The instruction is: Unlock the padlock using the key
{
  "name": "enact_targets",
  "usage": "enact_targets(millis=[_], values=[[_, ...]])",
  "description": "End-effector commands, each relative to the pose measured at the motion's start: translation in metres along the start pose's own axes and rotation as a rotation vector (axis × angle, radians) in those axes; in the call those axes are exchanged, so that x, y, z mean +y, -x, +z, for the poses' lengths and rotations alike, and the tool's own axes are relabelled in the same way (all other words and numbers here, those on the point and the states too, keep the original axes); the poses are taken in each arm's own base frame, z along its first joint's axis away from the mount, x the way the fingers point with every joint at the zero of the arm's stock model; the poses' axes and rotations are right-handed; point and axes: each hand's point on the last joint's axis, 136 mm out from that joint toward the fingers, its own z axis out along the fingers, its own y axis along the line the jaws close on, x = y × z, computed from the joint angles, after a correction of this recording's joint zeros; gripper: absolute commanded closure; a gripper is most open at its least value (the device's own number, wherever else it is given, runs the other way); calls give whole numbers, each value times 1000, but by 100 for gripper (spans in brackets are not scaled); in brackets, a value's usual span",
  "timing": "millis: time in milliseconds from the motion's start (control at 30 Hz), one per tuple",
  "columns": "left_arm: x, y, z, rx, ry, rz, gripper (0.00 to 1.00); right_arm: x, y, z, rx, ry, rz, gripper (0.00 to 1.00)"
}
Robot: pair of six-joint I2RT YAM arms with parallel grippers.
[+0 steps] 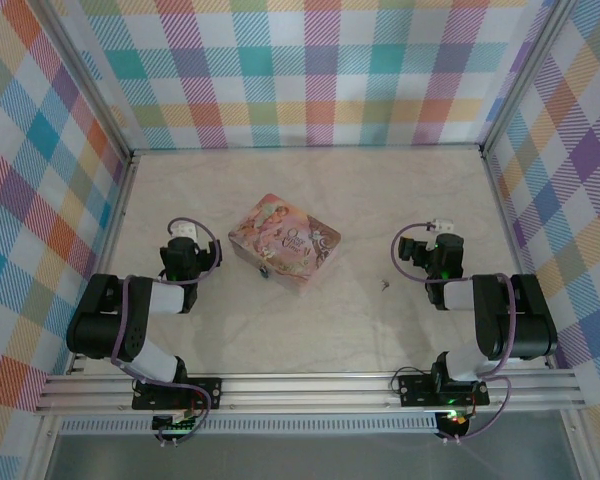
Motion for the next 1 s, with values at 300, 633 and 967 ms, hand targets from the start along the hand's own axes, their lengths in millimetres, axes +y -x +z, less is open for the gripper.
enact_targets(millis=[300,633,967], values=[[-4,25,3,-88,6,-38,0,12,33,3,-110,47,-15,0],[-4,25,3,-89,5,-39,0,12,33,3,-110,46,-15,0],[-1,49,-3,-37,28,-36,0,7,56,-8,-65,7,-2,0]])
